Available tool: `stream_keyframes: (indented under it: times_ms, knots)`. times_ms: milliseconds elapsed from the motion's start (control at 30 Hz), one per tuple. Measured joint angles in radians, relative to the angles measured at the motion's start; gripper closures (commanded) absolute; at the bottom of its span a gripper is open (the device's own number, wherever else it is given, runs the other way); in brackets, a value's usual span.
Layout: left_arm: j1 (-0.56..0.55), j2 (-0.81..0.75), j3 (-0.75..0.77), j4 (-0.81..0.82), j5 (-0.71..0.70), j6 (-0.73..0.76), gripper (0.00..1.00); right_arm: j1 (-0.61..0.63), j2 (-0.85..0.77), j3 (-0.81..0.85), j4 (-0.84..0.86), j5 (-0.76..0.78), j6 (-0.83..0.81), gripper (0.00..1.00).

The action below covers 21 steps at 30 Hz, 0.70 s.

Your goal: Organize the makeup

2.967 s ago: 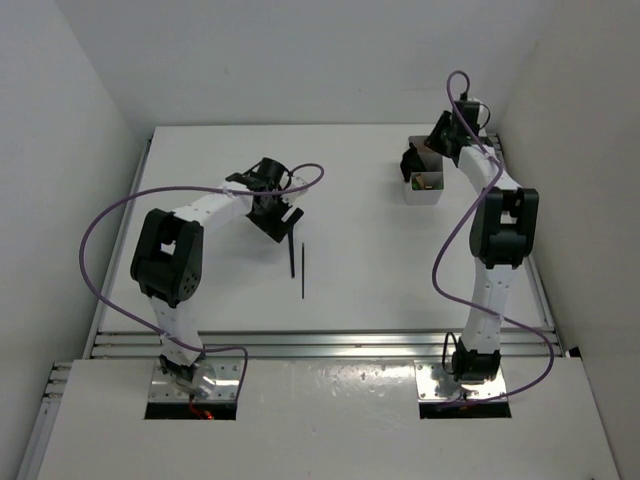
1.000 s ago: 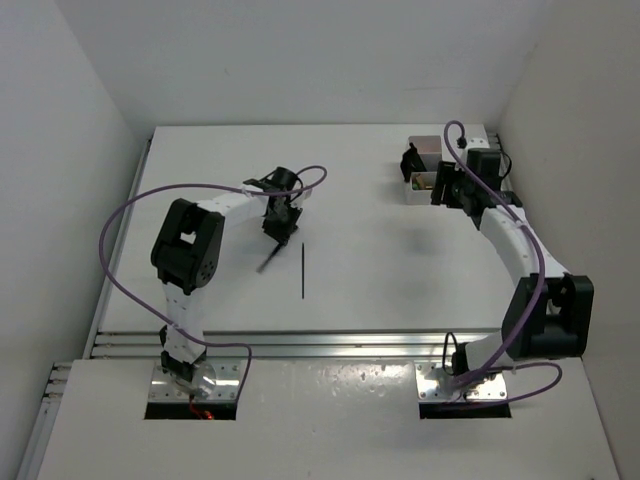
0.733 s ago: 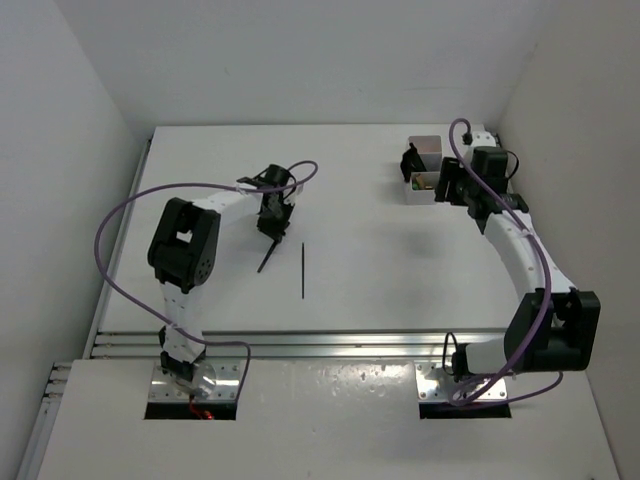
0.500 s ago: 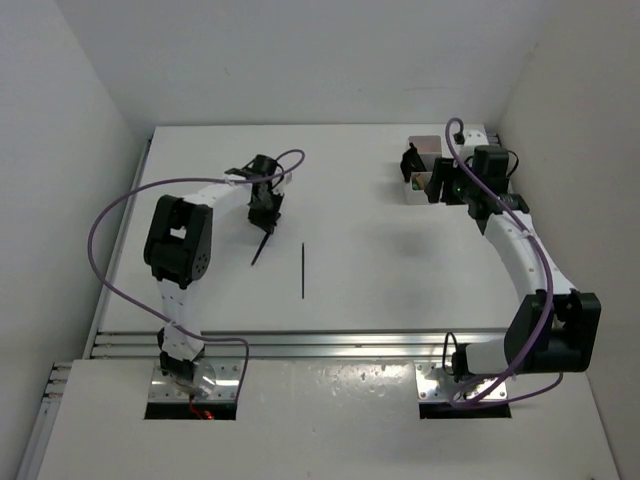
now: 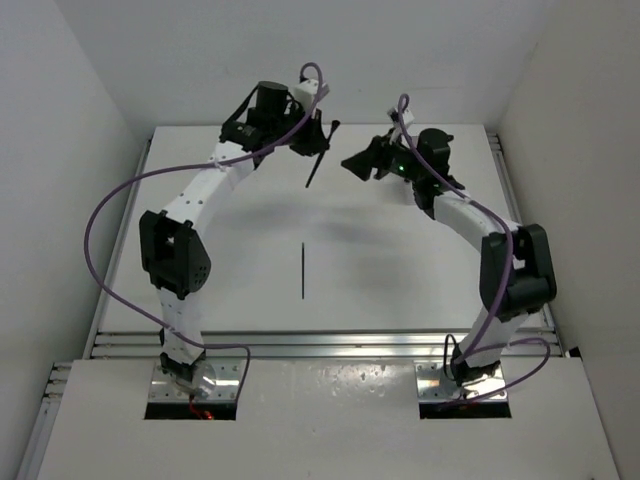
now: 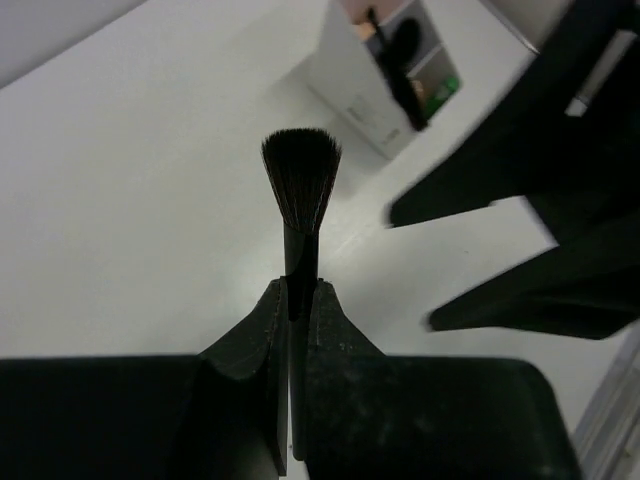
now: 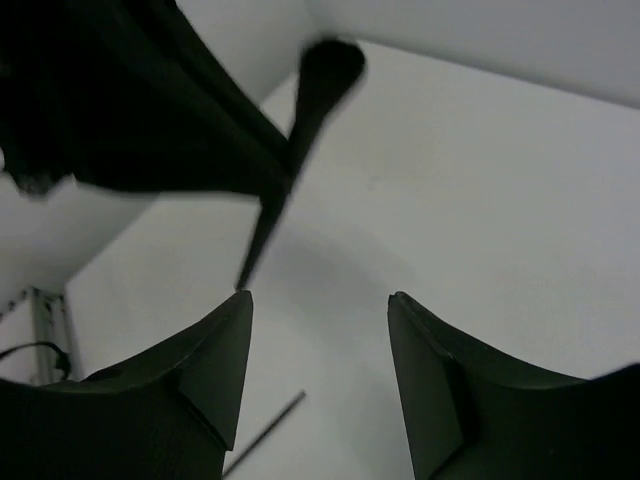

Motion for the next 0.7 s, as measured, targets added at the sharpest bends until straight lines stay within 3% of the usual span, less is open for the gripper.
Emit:
stream_keyframes:
  times_ms: [100, 233, 700]
  knots:
    - [-0.051, -0.002, -0.011, 0.015, 0.051, -0.024, 1.0, 0.037, 0.12, 0.069, 0.21, -0.027, 0.161, 0.5]
    - [-0.06, -0.002, -0.03, 0.02, 0.019, -0.023, 1.0, 0.05, 0.219, 0.111, 0.326, -0.063, 0.312, 0.53]
    - [-0.052, 0.01, -0.015, 0.046, 0.018, -0.078, 1.0, 0.062, 0.242, 0.086, 0.475, -0.072, 0.467, 0.55]
